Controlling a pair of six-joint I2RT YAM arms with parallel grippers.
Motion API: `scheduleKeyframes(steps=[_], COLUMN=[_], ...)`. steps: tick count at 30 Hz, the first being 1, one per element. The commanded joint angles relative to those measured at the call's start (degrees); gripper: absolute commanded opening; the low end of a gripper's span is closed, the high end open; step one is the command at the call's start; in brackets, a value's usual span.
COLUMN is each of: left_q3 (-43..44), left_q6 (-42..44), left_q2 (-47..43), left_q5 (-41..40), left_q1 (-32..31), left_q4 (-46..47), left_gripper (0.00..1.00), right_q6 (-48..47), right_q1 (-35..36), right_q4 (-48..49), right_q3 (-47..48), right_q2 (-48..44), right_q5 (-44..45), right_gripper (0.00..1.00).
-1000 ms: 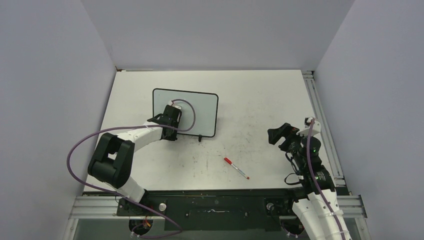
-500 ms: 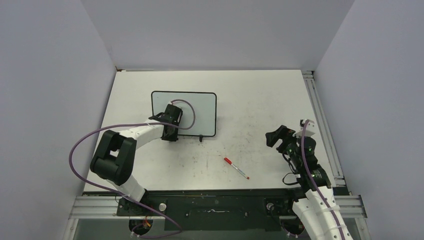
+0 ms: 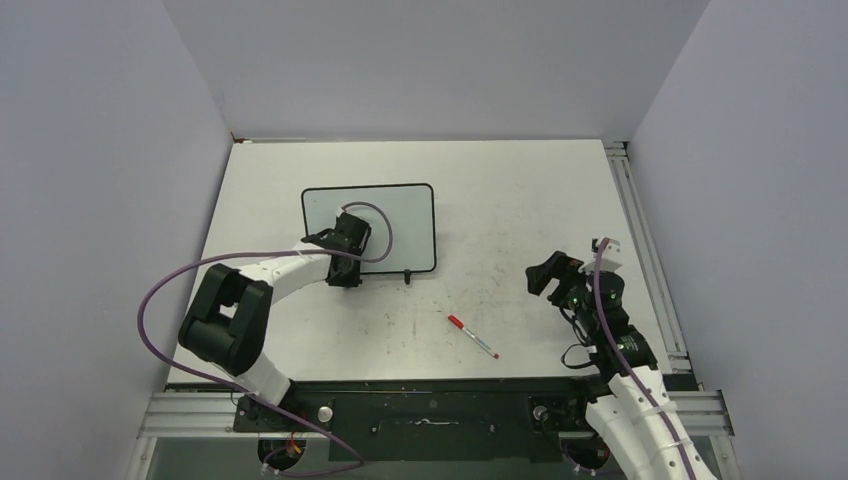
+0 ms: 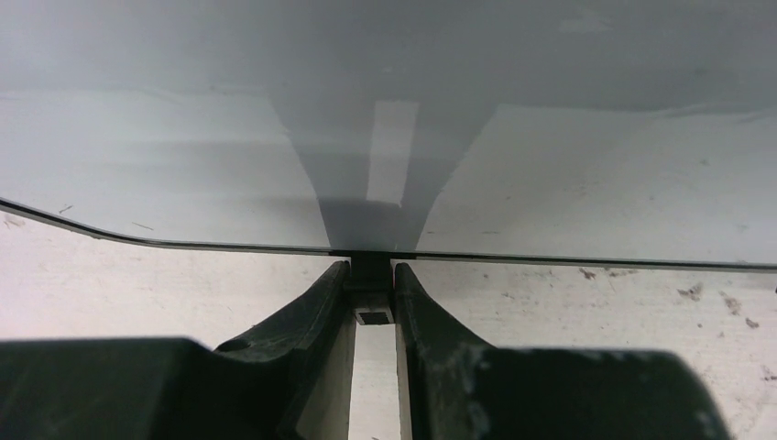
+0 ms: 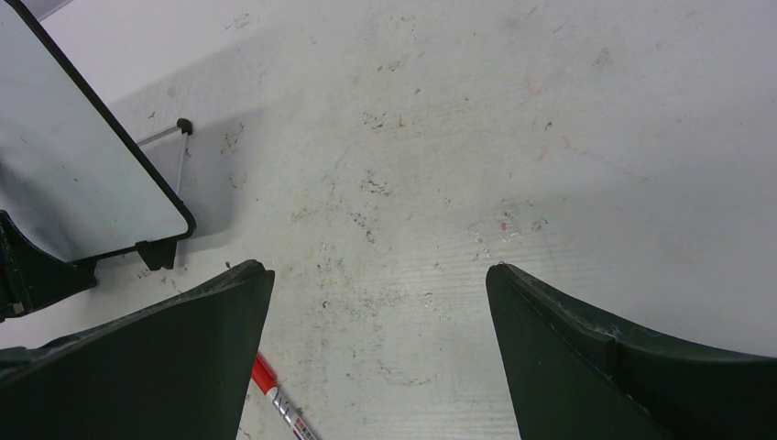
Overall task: Write a sentence on the whiteboard
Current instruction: Move the whiteboard to the center of the board.
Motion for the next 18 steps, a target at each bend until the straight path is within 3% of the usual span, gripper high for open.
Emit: scheduleKeyframes(steps=[1, 18], left_q3=[-1.25, -8.29], left_q6=[-2.90, -18.52], left_q2=[-3.60, -11.30], left_q5=[0.09, -4.69], left_q1=[-3.01, -15.12], left_q4=[-4.52, -3.53], left_gripper=[0.00, 0.00], right_q6=[0.36, 2.56], right_q1=[1.34, 10.42], right_q4=[4.30, 7.14], right_q3=[-0.54, -1.30], right_q2=[0.81, 3.93], right_q5=[1.29, 5.87], right_gripper=[0.90, 0.92])
